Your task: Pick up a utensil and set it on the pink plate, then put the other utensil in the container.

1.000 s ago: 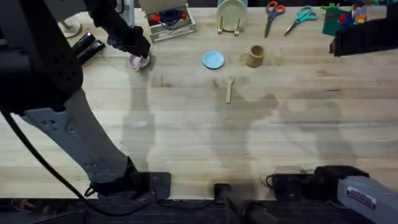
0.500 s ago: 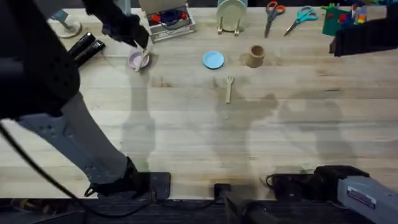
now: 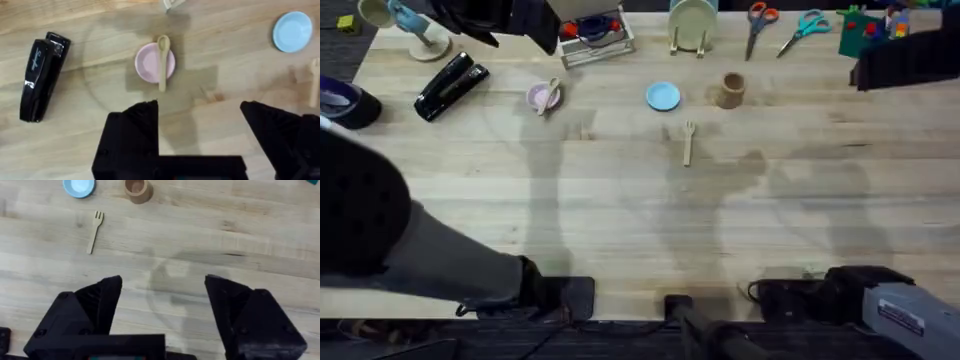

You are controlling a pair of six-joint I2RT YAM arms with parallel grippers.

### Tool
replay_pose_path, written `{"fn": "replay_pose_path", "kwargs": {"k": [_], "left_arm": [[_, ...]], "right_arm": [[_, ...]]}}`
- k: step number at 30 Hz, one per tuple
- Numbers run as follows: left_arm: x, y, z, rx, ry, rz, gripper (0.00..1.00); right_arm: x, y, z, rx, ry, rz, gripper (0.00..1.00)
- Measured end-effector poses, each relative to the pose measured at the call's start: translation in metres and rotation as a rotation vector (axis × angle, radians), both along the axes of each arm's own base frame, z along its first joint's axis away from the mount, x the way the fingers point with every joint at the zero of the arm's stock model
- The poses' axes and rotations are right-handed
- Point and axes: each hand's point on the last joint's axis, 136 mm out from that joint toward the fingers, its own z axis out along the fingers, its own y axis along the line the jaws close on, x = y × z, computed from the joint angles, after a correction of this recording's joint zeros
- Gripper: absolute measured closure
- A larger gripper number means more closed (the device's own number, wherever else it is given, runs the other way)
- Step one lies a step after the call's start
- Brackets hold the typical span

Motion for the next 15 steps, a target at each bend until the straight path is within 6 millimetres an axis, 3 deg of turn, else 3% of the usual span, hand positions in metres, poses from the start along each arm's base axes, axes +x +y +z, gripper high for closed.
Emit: {"fn": "replay_pose_path", "kwargs": {"k": [9, 15], "left_arm": [[-0.024, -0.006, 0.041, -0.005, -0.088, -0.007, 0.007], [-0.033, -0.008, 0.045, -0.008, -0.079, -0.007, 0.007]], "right_arm": [[0.000, 0.000, 0.000, 0.000, 0.000, 0.000, 0.007], [0.000, 0.000, 0.000, 0.000, 0.000, 0.000, 0.008]]}}
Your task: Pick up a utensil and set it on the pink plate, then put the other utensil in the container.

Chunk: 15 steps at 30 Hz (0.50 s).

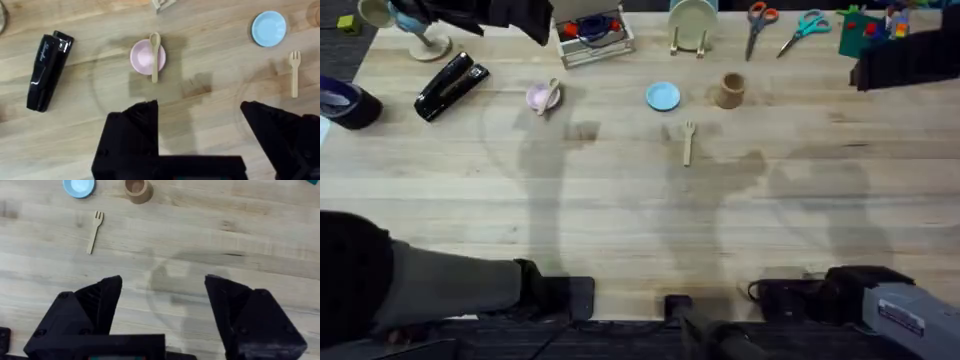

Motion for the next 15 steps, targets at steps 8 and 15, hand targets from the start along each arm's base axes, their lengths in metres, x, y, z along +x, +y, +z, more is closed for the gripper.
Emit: {"fn": "replay_pose_path", "kwargs": {"k": [8, 15], "left_arm": [[-0.004, -0.004, -0.006, -0.022, 0.037, -0.008, 0.008], [-0.016, -0.006, -0.013, -0.035, 0.101, -0.008, 0.008]], "right_arm": [[0.000, 0.000, 0.000, 0.000, 0.000, 0.000, 0.006], [0.000, 0.000, 0.000, 0.000, 0.000, 0.000, 0.008]]}}
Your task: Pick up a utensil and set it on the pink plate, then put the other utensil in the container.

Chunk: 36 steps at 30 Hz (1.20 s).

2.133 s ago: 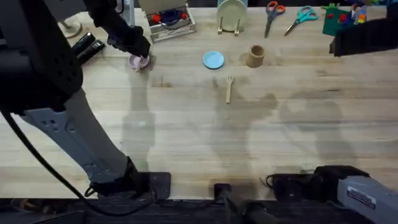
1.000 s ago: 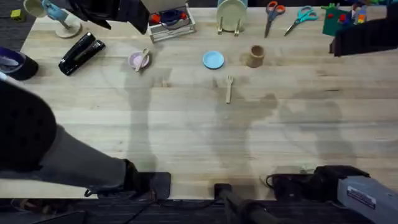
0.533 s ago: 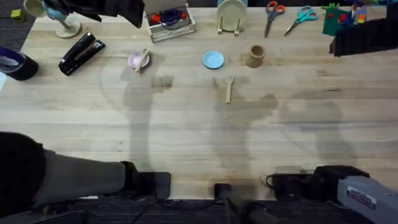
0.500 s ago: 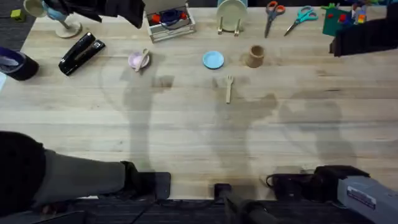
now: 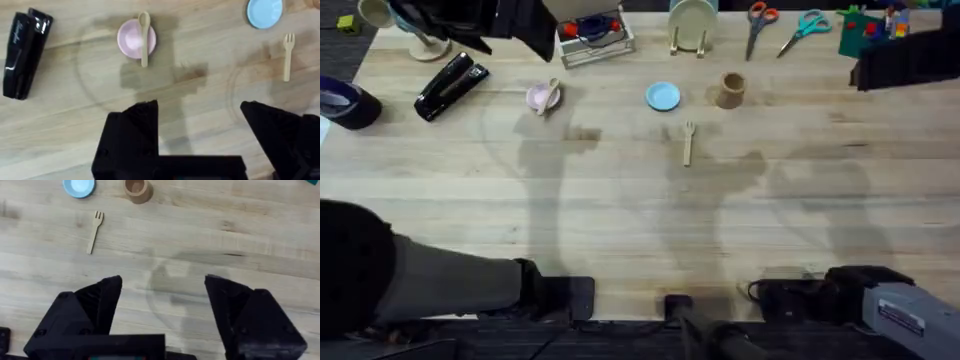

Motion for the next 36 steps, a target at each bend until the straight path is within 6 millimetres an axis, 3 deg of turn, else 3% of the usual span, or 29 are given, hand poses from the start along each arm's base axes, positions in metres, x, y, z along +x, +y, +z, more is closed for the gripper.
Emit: {"fn": "replay_pose_path", "kwargs": {"k": [10, 18, 21, 23, 27, 32, 36], "left_arm": [[-0.006, -0.017, 0.011, -0.037, -0.058, -0.175, 0.006], [-0.033, -0.022, 0.064, -0.064, -0.285, -0.307, 0.004], [-0.044, -0.019, 0.072, -0.099, -0.363, -0.339, 0.005], [-0.049, -0.017, 0.064, -0.144, -0.386, -0.358, 0.004], [-0.053, -0.020, 0.031, -0.277, -0.400, -0.419, 0.004], [-0.037, -0.024, -0.005, -0.378, -0.525, -0.506, 0.005], [-0.022, -0.025, -0.022, -0.368, -0.628, -0.571, 0.005]], "right_arm": [[0.000, 0.000, 0.000, 0.000, 0.000, 0.000, 0.007], [0.000, 0.000, 0.000, 0.000, 0.000, 0.000, 0.007], [0.000, 0.000, 0.000, 0.000, 0.000, 0.000, 0.007], [0.000, 0.000, 0.000, 0.000, 0.000, 0.000, 0.007], [0.000, 0.000, 0.000, 0.000, 0.000, 0.000, 0.007], [0.000, 0.000, 0.000, 0.005, 0.001, -0.007, 0.008], [0.001, 0.000, -0.001, 0.019, 0.006, -0.028, 0.007]]}}
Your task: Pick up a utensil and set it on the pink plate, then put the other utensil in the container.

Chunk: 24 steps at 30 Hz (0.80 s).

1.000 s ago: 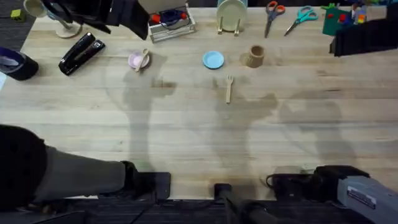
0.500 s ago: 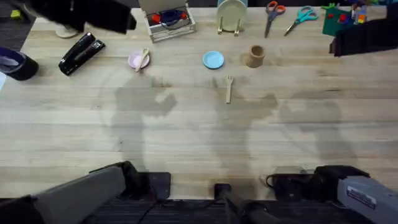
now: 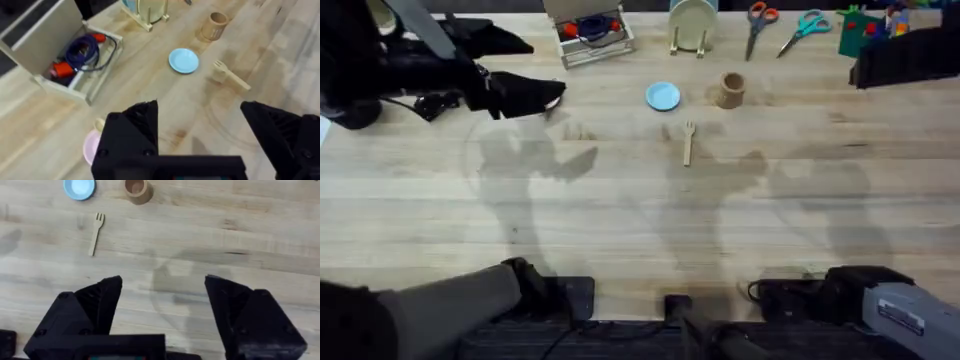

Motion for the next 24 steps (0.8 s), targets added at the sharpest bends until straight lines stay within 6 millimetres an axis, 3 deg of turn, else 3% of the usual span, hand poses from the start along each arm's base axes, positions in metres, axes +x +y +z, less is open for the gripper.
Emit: {"fn": "replay_pose_path", "kwargs": {"k": [13, 20, 24], "left_arm": [[0.026, -0.021, -0.029, -0.025, -0.044, -0.112, 0.007], [0.027, -0.023, -0.035, -0.031, -0.033, -0.124, 0.007], [0.028, -0.023, -0.035, -0.022, -0.047, -0.131, 0.007]], "right_arm": [[0.020, 0.005, -0.028, 0.096, 0.134, -0.147, 0.007], [0.034, 0.029, -0.047, 0.157, 0.206, -0.203, 0.007], [0.047, 0.046, -0.070, 0.189, 0.232, -0.230, 0.007]]}}
